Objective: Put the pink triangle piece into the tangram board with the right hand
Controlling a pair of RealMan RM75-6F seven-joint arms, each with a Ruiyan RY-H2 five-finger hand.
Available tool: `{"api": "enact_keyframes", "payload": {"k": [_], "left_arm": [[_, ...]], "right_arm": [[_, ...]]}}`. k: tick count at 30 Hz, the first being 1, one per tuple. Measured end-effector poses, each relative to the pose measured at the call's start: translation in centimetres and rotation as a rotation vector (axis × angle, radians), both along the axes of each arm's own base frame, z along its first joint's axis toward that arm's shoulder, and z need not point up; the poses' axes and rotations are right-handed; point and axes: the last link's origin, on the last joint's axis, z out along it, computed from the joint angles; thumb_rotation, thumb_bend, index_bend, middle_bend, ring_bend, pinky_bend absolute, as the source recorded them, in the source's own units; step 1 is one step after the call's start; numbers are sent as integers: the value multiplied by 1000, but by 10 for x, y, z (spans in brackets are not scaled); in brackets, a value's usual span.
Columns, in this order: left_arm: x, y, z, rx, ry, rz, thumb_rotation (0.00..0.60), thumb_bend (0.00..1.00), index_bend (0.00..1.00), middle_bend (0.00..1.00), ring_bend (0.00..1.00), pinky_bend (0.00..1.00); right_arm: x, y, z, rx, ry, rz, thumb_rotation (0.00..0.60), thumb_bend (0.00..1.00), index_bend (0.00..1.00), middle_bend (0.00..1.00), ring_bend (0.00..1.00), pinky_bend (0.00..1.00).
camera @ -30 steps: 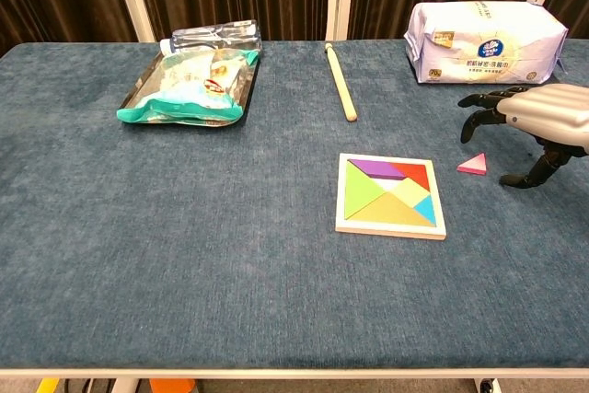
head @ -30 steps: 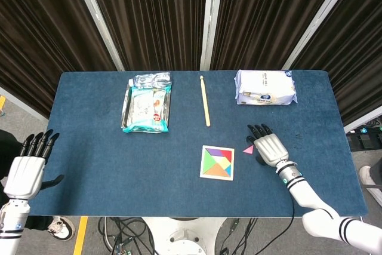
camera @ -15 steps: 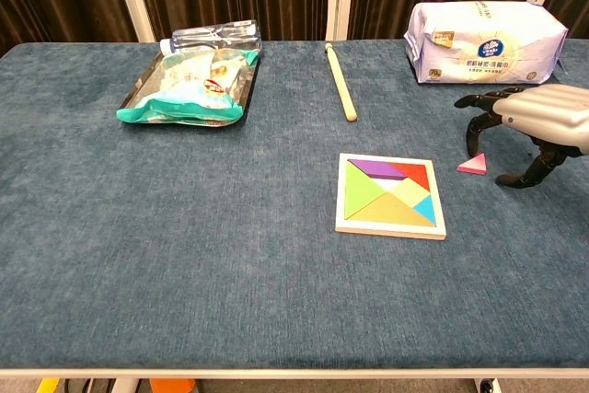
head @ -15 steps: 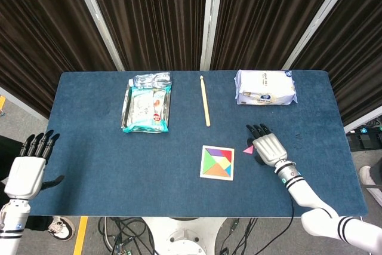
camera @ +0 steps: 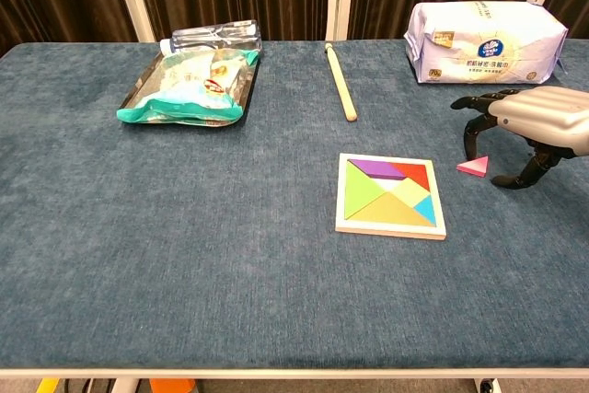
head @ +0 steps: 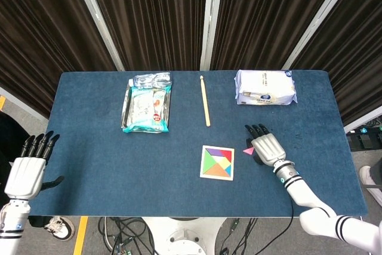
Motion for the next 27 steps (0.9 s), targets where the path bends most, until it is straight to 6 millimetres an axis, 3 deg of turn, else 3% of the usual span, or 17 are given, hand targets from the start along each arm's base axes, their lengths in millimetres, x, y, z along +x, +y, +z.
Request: {"api": "enact_keyframes", "payload": {"k": [27], "left_arm": [[-3,-1,-1,-6,-5,5,600,0,32,0,0,0]], "right_arm": [[2,-2,0,-29,-11,2,600,219,562,0,0,0]]}}
